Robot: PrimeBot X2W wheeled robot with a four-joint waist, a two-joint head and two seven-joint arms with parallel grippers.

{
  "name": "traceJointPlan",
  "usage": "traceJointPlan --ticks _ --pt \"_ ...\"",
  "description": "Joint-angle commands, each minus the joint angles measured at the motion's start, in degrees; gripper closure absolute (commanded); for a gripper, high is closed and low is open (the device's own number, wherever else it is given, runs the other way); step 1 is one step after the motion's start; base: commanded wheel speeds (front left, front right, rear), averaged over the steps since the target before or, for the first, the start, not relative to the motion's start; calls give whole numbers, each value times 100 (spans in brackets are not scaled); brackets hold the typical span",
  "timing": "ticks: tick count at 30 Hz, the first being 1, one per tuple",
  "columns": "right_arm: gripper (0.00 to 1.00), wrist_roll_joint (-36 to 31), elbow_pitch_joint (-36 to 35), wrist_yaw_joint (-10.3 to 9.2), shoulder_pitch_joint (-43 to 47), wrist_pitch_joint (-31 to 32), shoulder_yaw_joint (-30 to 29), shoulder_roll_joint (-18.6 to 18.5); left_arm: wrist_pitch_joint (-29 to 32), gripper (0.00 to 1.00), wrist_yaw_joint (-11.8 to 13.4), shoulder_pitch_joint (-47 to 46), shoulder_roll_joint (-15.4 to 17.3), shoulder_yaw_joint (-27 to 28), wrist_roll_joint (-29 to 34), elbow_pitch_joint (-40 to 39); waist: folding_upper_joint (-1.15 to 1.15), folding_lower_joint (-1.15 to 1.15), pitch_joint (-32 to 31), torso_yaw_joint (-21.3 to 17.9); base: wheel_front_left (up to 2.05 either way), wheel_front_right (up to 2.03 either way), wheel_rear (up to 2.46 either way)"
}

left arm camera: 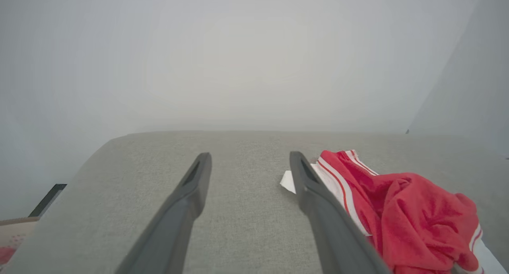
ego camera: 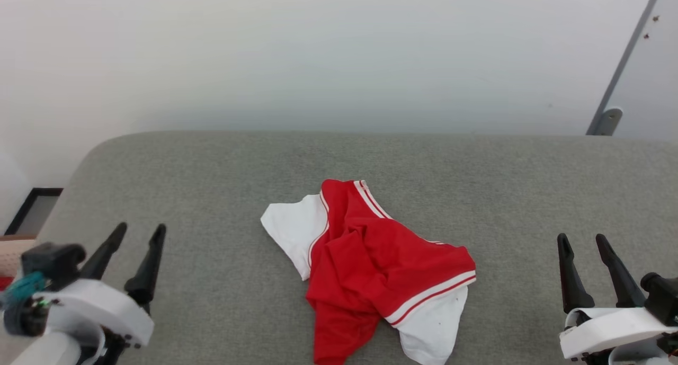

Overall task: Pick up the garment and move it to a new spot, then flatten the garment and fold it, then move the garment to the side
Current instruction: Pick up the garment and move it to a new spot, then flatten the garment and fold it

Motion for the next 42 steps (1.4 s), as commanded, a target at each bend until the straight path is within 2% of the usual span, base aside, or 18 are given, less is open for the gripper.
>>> traceJointPlan --ticks 1,8,13,17,31,37,42 --pt "0 -35 -37 -8 71 -4 -42 -25 -54 0 3 189 -33 145 -13 23 0 0 -46 76 0 0 0" --pt "0 -105 -141 -8 213 -4 -251 46 -74 0 -54 733 -312 1073 382 -93 0 0 -75 182 0 0 0" --pt "0 -153 -206 -8 331 -4 -333 111 -76 0 -215 1166 -556 1696 668 -180 0 0 -89 180 0 0 0" --pt "0 -169 -234 -8 373 -4 -376 133 -77 0 -336 1359 -700 1981 871 -217 0 0 -70 155 0 0 0" --pt "0 -187 -239 -8 390 -4 -335 194 -78 0 -573 1475 -975 2359 1253 -162 0 0 10 115 0 0 0" --pt "0 -72 -90 -8 311 67 -36 161 -77 0 -588 1440 -1018 2458 1332 -165 0 0 85 241 0 0 0" --pt "0 61 34 -8 255 379 241 155 -78 0 -595 1445 -1008 2430 1398 -197 0 0 157 406 0 0 0"
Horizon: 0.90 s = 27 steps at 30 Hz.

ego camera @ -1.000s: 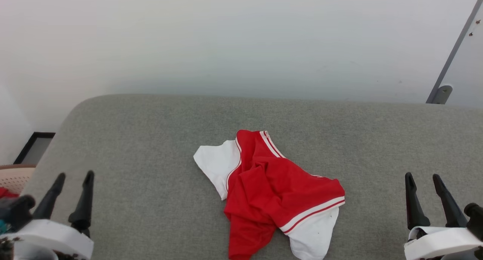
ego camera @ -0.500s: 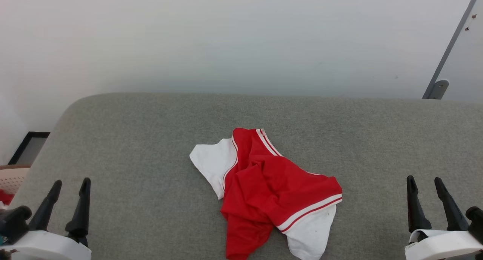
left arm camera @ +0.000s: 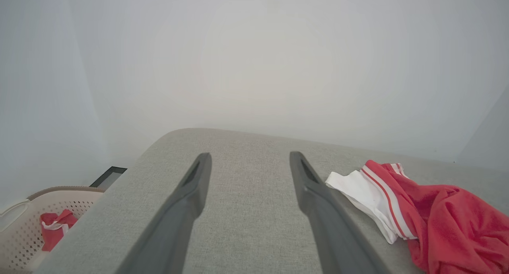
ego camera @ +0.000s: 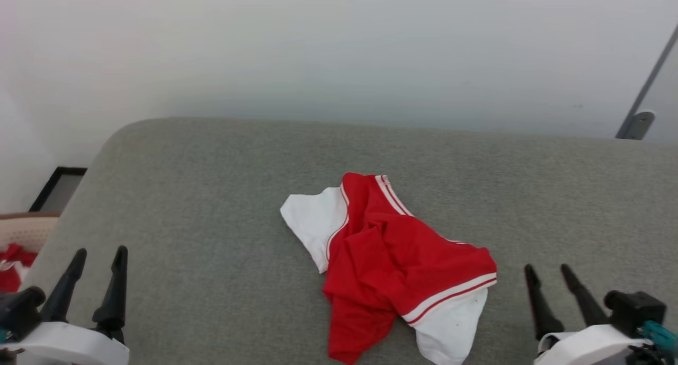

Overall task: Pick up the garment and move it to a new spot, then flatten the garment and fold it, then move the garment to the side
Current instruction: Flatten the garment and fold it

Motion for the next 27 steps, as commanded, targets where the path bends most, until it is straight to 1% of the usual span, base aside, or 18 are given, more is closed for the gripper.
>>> traceJointPlan --ticks 1,6,9,14,20,23,24,25,26,27 --pt "0 65 38 -8 -65 88 58 -7 1 0 -16 -21 -3 -3 57 -32 0 0 69 129 0 0 0" --pt "0 166 226 -8 -131 725 313 0 1 0 4 -34 -71 20 125 -170 0 0 210 394 0 0 0" --pt "0 165 347 -8 -171 1111 321 13 1 0 -2 -42 -135 51 179 -246 0 0 315 547 0 0 0" --pt "0 93 560 -8 -144 1819 160 57 1 0 31 -52 -278 28 245 -332 0 0 452 766 0 0 0" --pt "0 14 621 -8 -92 2433 40 172 1 0 -70 -99 -372 49 315 -280 0 0 527 929 0 0 0" --pt "0 -70 761 -8 -93 2742 12 225 1 0 -89 -127 -425 54 354 -267 0 0 544 977 0 0 0" --pt "45 -79 821 -8 -91 2852 -1 259 1 0 -88 -128 -435 58 355 -260 0 0 550 986 0 0 0" --pt "84 -117 856 -8 -114 2926 7 275 1 0 -93 -133 -448 67 365 -253 0 0 557 992 0 0 0" --pt "100 -163 883 -8 -141 2991 5 284 1 0 -92 -137 -464 75 375 -243 0 0 563 998 0 0 0" --pt "100 -187 906 -7 -153 3048 -2 301 1 0 -95 -147 -477 83 387 -228 0 0 568 1002 0 0 0"
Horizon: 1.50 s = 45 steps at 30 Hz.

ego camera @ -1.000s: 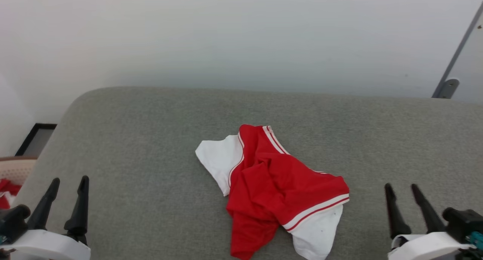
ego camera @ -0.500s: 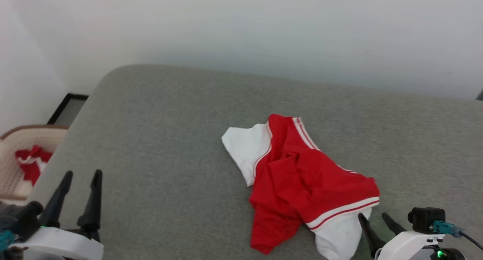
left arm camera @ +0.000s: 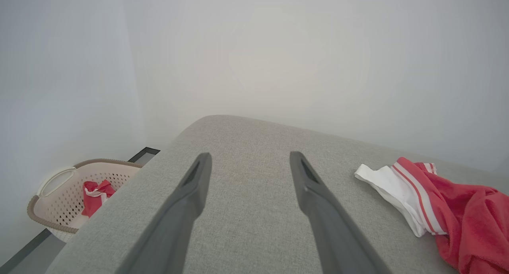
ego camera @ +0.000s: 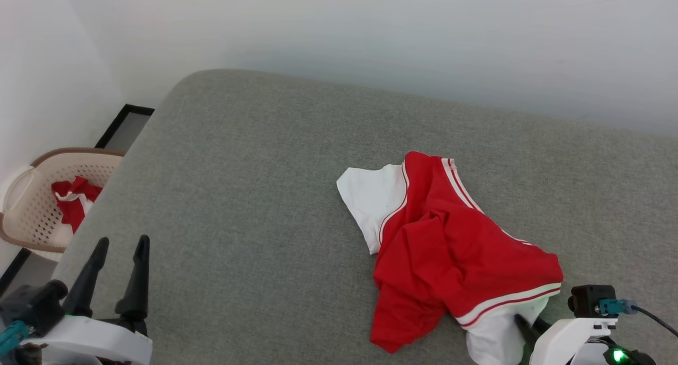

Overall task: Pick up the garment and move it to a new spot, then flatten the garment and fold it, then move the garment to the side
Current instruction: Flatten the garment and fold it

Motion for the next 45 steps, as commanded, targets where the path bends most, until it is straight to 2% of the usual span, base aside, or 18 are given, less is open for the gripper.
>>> traceJointPlan --ticks 1,6,12,21,26,30,34,39,41,42,43,44,45 --pt "100 -51 188 -3 92 171 69 127 1 0 -28 -56 -41 29 43 26 0 0 11 10 0 0 0" --pt "100 -138 7 -6 46 289 -139 75 1 0 -67 -64 -79 108 71 66 0 0 12 -31 0 0 0" --pt "100 -252 -376 -8 -177 430 -419 -230 1 0 -120 -17 -128 223 136 59 0 0 25 -178 0 0 0" --pt "100 -470 -705 -7 -656 700 -842 -960 1 0 -223 -107 -254 228 259 97 0 0 116 -369 0 0 0" --pt "100 -632 -529 -7 -956 637 -1012 -1462 1 0 -282 -172 -293 172 304 161 0 0 176 -393 0 0 0" --pt "100 -794 -87 -7 -1213 567 -1211 -1756 1 0 -329 -261 -296 125 337 200 0 0 250 -362 0 0 0" --pt "100 -826 413 -7 -1430 442 -1334 -1831 1 0 -373 -346 -303 71 355 244 0 0 320 -308 0 0 0" --pt "99 -874 1017 -7 -1610 347 -1472 -1675 1 0 -412 -441 -305 3 352 314 0 0 373 -252 0 0 0" --pt "67 -870 1261 -7 -1697 308 -1496 -1635 1 0 -418 -489 -306 -24 350 339 0 0 390 -240 0 0 0" --pt "55 -862 1376 -7 -1733 301 -1471 -1623 1 0 -425 -502 -298 -43 352 352 0 0 395 -236 0 0 0" --pt "27 -823 1498 -7 -1782 315 -1474 -1604 1 0 -429 -516 -285 -65 360 370 0 0 395 -239 0 0 0" --pt "9 -813 1572 -7 -1830 323 -1460 -1579 1 0 -422 -542 -275 -80 359 385 0 0 389 -246 0 0 0" --pt "0 -817 1628 -7 -1884 324 -1436 -1566 1 0 -425 -571 -261 -96 347 397 0 0 383 -260 0 0 0"
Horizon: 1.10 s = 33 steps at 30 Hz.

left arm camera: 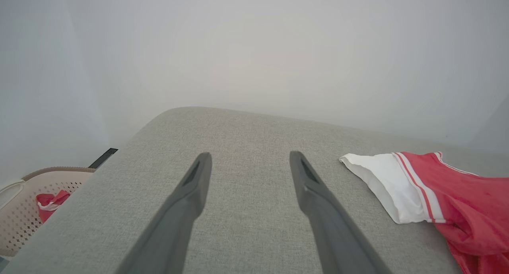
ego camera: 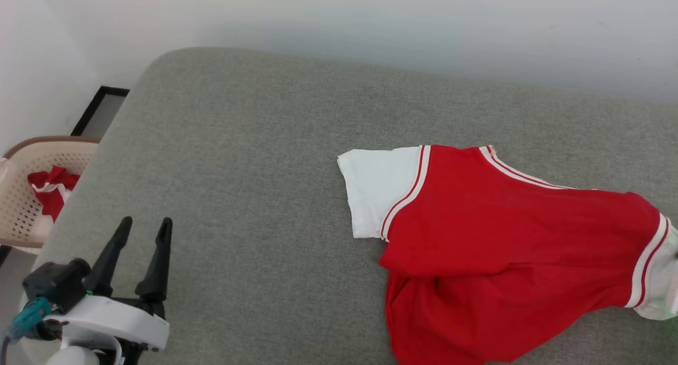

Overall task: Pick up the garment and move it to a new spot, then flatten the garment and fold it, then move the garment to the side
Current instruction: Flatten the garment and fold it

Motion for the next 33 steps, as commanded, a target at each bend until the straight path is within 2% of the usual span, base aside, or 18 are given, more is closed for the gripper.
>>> traceJointPlan --ticks 1,8,16,23,33 --pt "0 40 66 -10 -120 -13 47 19 5 0 -13 -93 50 -40 2 22 0 0 -18 -36 0 0 0" --pt "0 231 70 -10 -290 52 238 15 205 0 -35 -262 203 -201 -111 27 0 0 -103 -232 0 0 0" --pt "0 713 -798 -10 -56 -576 580 60 747 0 -42 -692 536 -507 -322 -173 0 0 -129 -650 0 0 0" --pt "0 689 -1729 -10 306 -1692 658 530 1631 0 -47 -1249 894 -933 -633 -326 0 0 -85 -1090 0 0 0" --pt "0 221 -2644 -10 739 -2985 923 1245 3218 0 -43 -2523 1147 -1778 -1320 355 0 0 124 -1709 0 0 0"
